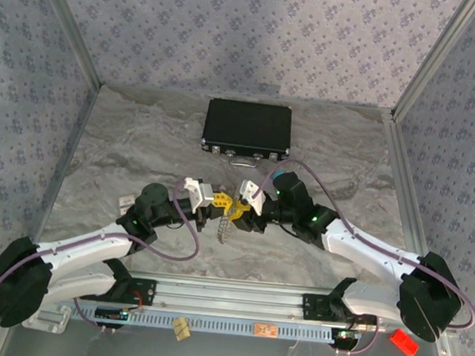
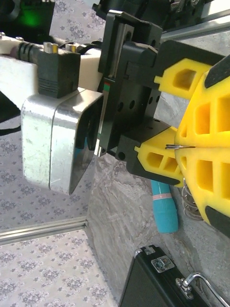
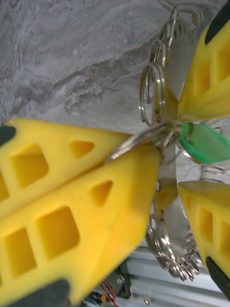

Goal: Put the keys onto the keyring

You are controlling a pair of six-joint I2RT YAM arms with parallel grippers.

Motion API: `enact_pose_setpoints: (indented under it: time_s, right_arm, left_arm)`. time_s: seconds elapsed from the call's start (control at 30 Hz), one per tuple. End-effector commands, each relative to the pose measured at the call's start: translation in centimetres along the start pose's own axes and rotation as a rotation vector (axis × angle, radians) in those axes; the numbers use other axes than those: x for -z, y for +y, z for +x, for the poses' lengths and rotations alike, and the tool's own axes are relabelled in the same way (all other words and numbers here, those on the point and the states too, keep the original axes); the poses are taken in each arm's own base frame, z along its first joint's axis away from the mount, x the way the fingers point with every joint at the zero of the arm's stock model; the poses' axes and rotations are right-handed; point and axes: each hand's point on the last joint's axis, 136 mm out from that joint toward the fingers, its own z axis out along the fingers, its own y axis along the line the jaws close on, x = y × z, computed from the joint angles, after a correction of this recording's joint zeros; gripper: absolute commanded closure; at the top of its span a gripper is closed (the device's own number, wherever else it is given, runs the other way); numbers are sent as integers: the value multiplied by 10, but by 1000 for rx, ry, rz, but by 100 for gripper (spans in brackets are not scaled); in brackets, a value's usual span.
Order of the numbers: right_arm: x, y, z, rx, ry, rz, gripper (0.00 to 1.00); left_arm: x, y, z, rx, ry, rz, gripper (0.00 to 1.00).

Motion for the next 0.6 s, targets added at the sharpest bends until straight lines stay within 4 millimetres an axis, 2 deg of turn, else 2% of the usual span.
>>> enact_pose_setpoints:
  time_s: [0.0, 0.43, 0.5, 0.57]
  right_arm:
    - [-2, -14, -6, 4, -24, 88, 68]
    - [17, -15, 1, 44, 48, 134, 94]
    - [20, -16, -3, 51, 52, 141, 99]
    - [23, -18, -9, 63, 50, 152, 100]
  left_arm:
    - [0, 2, -21, -2, -80, -20, 100]
    - [0, 11, -11, -28, 3, -75, 100]
    - [0, 8, -7, -44, 22, -60, 100]
    - [0, 6, -4, -51, 34, -47, 100]
